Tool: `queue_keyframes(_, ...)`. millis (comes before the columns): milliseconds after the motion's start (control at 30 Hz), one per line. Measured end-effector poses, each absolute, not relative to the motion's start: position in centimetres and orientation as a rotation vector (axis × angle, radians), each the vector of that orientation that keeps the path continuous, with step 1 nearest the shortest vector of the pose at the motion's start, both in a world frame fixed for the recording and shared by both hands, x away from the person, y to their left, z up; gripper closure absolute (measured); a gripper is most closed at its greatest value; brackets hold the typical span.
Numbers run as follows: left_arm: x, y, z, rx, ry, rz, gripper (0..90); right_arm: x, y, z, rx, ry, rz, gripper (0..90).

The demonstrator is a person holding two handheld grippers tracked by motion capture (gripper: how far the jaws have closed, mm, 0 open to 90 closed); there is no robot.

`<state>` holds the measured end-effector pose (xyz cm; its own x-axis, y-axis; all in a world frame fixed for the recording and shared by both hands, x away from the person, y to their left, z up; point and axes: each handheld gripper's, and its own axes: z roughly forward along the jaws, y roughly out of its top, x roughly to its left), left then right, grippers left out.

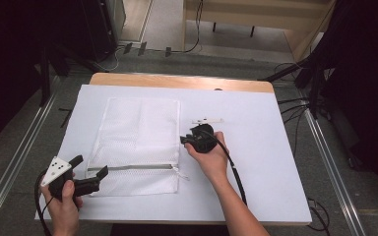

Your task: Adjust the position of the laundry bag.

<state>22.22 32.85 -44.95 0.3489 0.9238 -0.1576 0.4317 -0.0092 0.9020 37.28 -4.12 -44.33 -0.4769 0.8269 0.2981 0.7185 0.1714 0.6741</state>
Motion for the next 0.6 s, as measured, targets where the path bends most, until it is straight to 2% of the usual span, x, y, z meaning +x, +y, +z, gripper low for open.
queue_keyframes(367, 22.2, 32.8, -44.9, 1.617, 1.238, 0.615, 0.0, 39.0, -0.7, -45.7, 1.546, 2.317, 1.086, 63.3)
queue_keyframes(467, 22.2, 32.7, -44.9, 1.614, 1.240, 0.613, 0.0, 39.0, 0.0, -46.1, 1.554, 2.329, 1.055, 63.3)
queue_keyframes(600, 22.2, 32.5, -44.9, 1.620, 1.237, 0.614, 0.0, 38.3, 1.4, -46.3, 1.493, 2.275, 0.940, 68.9)
